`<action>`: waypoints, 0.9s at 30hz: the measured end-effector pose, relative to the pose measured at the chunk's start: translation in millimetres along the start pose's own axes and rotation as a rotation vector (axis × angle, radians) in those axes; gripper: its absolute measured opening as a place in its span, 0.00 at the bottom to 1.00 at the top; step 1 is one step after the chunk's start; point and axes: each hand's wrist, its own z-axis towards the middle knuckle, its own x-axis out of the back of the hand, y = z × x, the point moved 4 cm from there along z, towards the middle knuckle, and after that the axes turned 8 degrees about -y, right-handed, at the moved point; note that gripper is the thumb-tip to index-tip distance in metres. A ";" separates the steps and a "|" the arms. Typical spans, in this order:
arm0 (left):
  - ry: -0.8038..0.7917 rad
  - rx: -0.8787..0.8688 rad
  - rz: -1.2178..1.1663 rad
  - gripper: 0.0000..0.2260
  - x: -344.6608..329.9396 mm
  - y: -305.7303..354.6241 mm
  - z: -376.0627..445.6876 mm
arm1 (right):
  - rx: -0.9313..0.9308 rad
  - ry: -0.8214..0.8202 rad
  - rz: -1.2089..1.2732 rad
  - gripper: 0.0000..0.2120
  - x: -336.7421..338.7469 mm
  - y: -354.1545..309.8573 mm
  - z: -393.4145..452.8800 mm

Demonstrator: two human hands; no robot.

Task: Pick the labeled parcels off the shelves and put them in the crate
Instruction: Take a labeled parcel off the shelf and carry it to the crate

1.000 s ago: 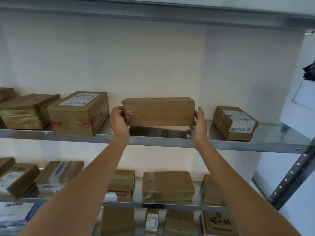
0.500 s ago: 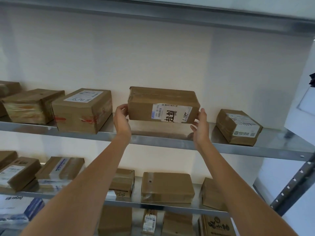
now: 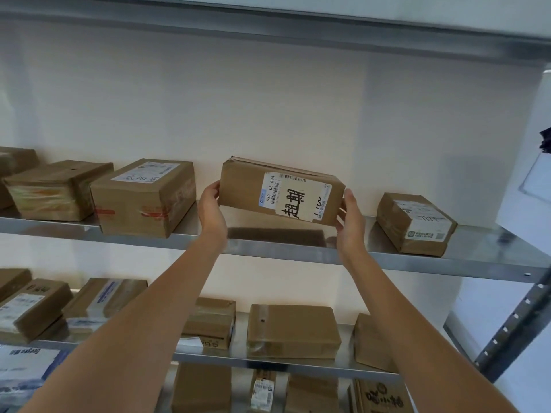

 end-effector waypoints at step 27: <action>-0.628 -0.051 0.126 0.25 -118.1 58.3 -39.9 | -0.017 -0.273 0.047 0.26 -59.1 -26.2 -17.7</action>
